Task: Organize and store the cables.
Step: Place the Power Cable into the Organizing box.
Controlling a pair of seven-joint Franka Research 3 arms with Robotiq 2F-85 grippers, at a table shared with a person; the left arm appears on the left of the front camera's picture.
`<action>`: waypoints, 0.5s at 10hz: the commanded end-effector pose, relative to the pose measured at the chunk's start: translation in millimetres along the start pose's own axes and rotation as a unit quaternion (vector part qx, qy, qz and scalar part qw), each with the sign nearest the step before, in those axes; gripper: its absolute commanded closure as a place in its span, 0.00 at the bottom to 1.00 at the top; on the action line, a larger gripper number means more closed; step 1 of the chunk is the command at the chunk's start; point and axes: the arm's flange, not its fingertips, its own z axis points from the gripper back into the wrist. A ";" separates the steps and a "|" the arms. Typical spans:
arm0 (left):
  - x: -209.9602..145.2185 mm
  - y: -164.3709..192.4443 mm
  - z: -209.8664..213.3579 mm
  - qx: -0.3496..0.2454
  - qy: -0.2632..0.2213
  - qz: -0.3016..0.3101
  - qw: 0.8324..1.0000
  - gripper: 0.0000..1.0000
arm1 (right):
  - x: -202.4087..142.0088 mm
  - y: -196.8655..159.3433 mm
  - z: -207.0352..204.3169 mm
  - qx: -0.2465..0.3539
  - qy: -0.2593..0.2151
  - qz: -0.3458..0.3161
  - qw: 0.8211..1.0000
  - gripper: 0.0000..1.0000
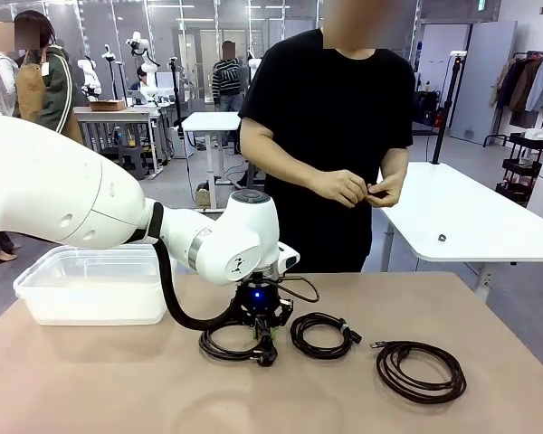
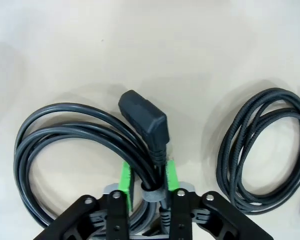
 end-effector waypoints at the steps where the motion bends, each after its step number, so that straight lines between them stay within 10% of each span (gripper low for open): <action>1: -3.6 -3.1 4.2 0.038 0.002 0.009 0.999 1.00 | 2.0 -0.5 0.5 0.001 -0.003 -0.007 1.000 0.00; 5: 1.0 -0.1 36.3 0.023 0.007 0.025 0.999 1.00 | 2.0 -0.5 0.5 0.001 -0.003 -0.007 1.000 0.00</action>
